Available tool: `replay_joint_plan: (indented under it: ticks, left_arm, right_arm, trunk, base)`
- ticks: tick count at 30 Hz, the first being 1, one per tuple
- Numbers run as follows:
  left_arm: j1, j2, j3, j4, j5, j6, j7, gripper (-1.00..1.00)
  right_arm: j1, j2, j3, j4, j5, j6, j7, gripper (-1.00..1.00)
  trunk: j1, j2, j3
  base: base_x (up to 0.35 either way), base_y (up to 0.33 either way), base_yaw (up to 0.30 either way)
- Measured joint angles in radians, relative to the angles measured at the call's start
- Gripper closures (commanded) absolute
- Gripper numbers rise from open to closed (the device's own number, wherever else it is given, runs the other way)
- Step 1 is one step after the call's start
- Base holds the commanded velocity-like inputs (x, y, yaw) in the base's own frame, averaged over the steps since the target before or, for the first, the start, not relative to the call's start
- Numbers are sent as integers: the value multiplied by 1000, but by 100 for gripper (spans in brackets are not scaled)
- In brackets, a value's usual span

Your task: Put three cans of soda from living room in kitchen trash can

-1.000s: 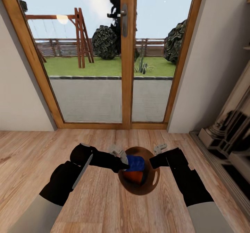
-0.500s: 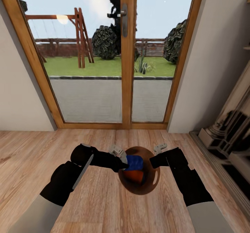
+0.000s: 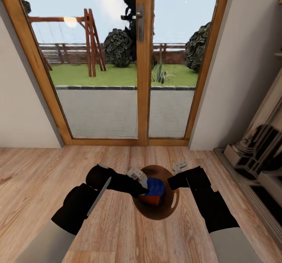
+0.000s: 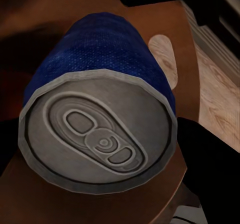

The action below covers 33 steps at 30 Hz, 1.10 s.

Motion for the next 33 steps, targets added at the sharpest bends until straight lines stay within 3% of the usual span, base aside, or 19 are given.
replay_joint_plan:
  ticks: [13,24,25,33]
  left_arm:
    - [0,-7,-37,12,4,0,36,100]
    - [0,-8,-43,13,18,0,58,100]
    - [0,-8,-43,13,19,0,58,-100]
    - [1,-8,-44,13,19,0,61,-100]
  right_arm:
    - [0,1,0,0,4,-1,0,100]
    - [0,1,0,0,5,-1,0,100]
    - [0,1,0,0,5,-2,0,100]
    - [0,1,0,1,6,-2,0,100]
  trunk:
    - [0,0,0]
    - [0,0,0]
    - [0,0,0]
    - [0,0,0]
  base:
    - [0,0,0]
    - [0,0,0]
    - [0,0,0]
    - [0,0,0]
